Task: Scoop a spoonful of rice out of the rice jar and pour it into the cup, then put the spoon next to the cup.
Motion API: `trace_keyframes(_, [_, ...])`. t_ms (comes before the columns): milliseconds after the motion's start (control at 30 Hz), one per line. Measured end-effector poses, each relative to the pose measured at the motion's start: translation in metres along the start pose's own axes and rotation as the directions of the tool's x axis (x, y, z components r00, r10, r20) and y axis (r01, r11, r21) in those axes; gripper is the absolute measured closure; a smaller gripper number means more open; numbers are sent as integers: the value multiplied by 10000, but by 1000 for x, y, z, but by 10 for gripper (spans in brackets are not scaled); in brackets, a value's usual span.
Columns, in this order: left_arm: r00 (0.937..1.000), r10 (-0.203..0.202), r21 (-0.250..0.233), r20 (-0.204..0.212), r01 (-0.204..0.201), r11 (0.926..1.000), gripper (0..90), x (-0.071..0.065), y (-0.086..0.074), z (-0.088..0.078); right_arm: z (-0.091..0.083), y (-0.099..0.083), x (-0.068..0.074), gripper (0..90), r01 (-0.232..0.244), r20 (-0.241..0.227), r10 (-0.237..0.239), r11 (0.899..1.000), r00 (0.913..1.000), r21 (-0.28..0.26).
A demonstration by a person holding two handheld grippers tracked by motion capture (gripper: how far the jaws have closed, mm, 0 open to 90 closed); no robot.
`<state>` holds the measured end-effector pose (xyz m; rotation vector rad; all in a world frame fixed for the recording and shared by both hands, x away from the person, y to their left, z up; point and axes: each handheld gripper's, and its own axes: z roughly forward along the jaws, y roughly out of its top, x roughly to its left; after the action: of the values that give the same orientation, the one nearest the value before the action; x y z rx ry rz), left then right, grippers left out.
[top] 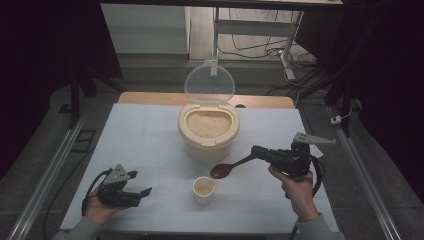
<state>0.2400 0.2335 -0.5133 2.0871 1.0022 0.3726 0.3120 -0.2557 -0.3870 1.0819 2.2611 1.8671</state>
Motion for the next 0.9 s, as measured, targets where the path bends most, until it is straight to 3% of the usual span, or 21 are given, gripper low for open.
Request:
trace_keyframes(200, [10000,34,4,18,-34,10000,193,0,1,1,-9,3,-5,831,148,6,-148,9984,9999,546])
trace_keyframes(367, [10000,36,25,29,-37,10000,193,0,1,1,-9,4,-5,831,400,-125,-387,9910,9992,1274])
trace_keyframes(900, [10000,47,66,49,-48,10000,194,-1,1,2,16,-5,-2,831,898,-737,-706,9484,9948,3041])
